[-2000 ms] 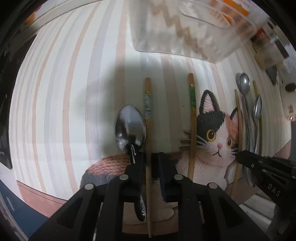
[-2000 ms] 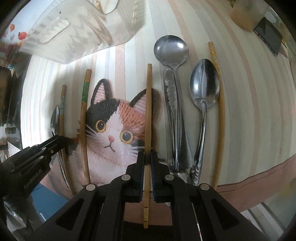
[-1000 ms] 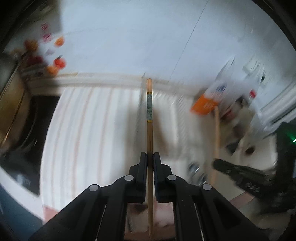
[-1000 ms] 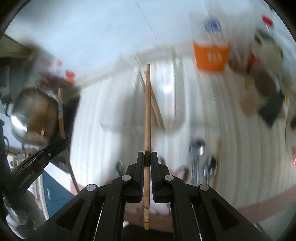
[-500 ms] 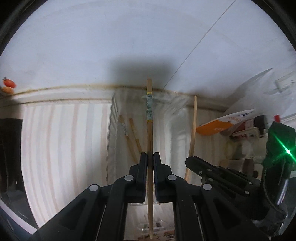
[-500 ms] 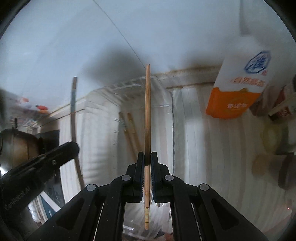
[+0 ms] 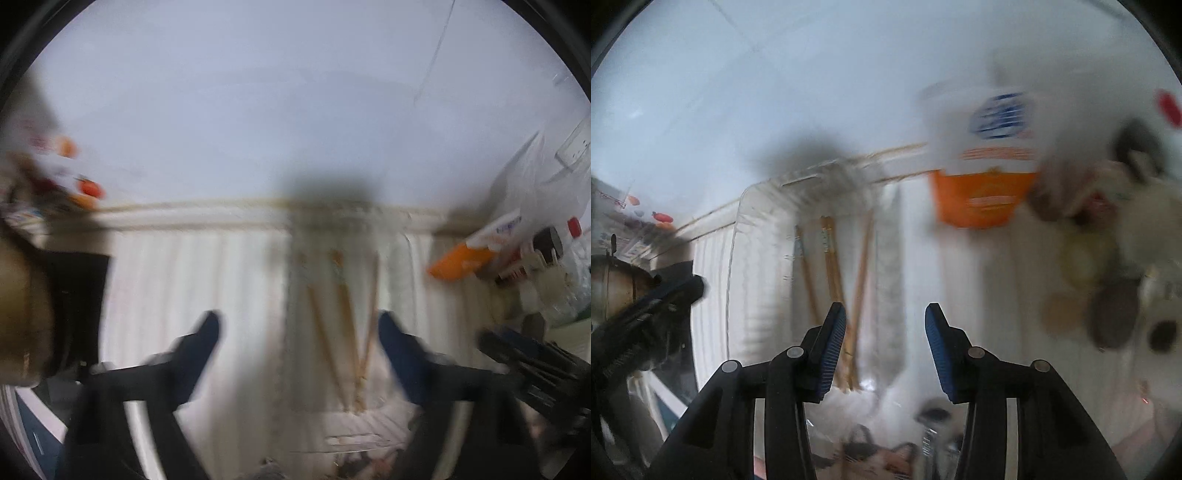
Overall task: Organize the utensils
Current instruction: 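Open both tools to release the chopsticks into the basket, then grasp the green-banded chopstick with the left tool while the right tool grasps a plain chopstick, then lift both held chopsticks and carry them over the basket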
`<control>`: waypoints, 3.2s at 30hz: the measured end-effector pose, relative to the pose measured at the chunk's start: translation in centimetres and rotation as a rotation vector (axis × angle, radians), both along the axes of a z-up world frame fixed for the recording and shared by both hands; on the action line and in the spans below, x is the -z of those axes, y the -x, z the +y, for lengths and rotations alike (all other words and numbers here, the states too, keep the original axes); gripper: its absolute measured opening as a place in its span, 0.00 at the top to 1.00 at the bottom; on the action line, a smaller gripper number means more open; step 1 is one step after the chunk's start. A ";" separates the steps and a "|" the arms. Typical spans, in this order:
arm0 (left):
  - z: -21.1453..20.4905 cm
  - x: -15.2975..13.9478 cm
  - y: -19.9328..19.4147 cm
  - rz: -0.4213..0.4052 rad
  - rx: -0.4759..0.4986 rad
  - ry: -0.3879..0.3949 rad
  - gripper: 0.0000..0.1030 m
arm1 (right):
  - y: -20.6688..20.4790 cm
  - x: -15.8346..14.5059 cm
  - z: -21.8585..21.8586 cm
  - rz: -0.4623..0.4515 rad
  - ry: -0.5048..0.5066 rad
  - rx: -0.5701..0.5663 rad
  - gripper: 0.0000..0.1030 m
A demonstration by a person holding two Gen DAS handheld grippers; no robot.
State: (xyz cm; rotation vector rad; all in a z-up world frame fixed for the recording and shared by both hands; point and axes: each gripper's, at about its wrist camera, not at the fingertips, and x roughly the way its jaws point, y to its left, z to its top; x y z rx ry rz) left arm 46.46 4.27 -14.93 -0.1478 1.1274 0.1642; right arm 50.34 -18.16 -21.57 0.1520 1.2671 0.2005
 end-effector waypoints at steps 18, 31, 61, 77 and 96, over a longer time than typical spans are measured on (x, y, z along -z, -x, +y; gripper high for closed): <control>-6.3 13.3 16.8 0.294 0.108 -0.027 0.15 | 18.1 10.3 -8.1 0.151 0.059 0.095 0.64; -9.5 18.1 16.9 0.384 0.164 0.032 0.95 | 20.1 14.5 -6.3 0.157 0.173 0.018 0.92; -8.7 18.0 16.9 0.380 0.126 0.033 0.95 | 21.9 14.8 -8.8 0.251 0.250 0.013 0.93; -1.9 9.4 17.7 0.190 -0.004 -0.042 0.96 | 20.1 7.2 -8.0 0.094 0.093 0.036 0.94; 0.8 -1.0 0.0 0.059 0.016 0.306 0.96 | 1.3 -1.8 4.3 -0.001 -0.191 -0.092 0.94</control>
